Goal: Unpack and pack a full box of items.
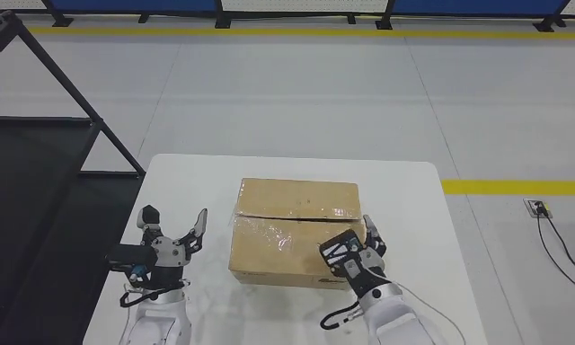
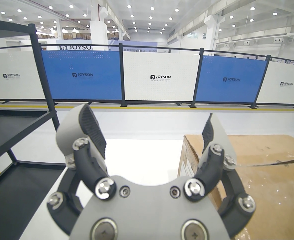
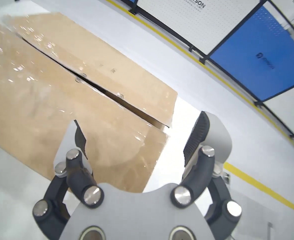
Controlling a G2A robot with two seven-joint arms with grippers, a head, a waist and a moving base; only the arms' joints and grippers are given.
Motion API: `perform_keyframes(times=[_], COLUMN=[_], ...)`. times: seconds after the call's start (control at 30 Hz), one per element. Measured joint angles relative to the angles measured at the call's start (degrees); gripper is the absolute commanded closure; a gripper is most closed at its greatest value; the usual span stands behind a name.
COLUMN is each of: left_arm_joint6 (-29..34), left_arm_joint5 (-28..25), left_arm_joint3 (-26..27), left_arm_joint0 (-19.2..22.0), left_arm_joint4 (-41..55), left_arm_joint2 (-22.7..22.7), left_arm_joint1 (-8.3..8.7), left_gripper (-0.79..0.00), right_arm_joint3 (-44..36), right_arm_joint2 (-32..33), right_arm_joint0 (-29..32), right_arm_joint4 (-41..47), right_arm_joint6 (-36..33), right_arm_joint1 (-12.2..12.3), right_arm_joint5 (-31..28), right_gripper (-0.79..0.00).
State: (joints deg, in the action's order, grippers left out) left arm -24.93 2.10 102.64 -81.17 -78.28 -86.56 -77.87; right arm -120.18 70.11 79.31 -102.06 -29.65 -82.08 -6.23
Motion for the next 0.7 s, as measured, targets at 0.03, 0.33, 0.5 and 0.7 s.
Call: perform_keyframes(times=[0.03, 0.33, 0.5, 0.7], left_arm_joint6=[-0.01, -0.22, -0.23, -0.28], left_arm_joint5=[0.0, 0.05, 0.12, 0.13], left_arm_joint3=[-0.01, -0.14, -0.2, -0.43], left_arm_joint0=[0.01, 0.15, 0.21, 0.29], left_arm_joint4=[0.04, 0.14, 0.21, 0.31], left_arm_joint2=[-0.02, -0.1, -0.1, -0.34], left_arm_joint1=[0.0, -0.03, -0.05, -0.05], left_gripper=[-0.785, -0.785, -0.785, -0.785], right_arm_joint3=[-0.08, 2.14, 5.68, 5.83], right_arm_joint2=[1.29, 7.07, 9.28, 8.68], right_arm_joint0=[0.3, -0.48, -3.24, -4.26], right_arm_joint4=[3.07, 18.99, 29.26, 30.3], right_arm_joint6=[1.2, 4.14, 1.66, -0.61], right_arm_joint1=[0.1, 1.1, 1.66, 2.11], right_arm_joint5=[-1.37, -15.05, -22.42, -23.43], right_gripper=[-0.785, -0.785, -0.785, -0.785])
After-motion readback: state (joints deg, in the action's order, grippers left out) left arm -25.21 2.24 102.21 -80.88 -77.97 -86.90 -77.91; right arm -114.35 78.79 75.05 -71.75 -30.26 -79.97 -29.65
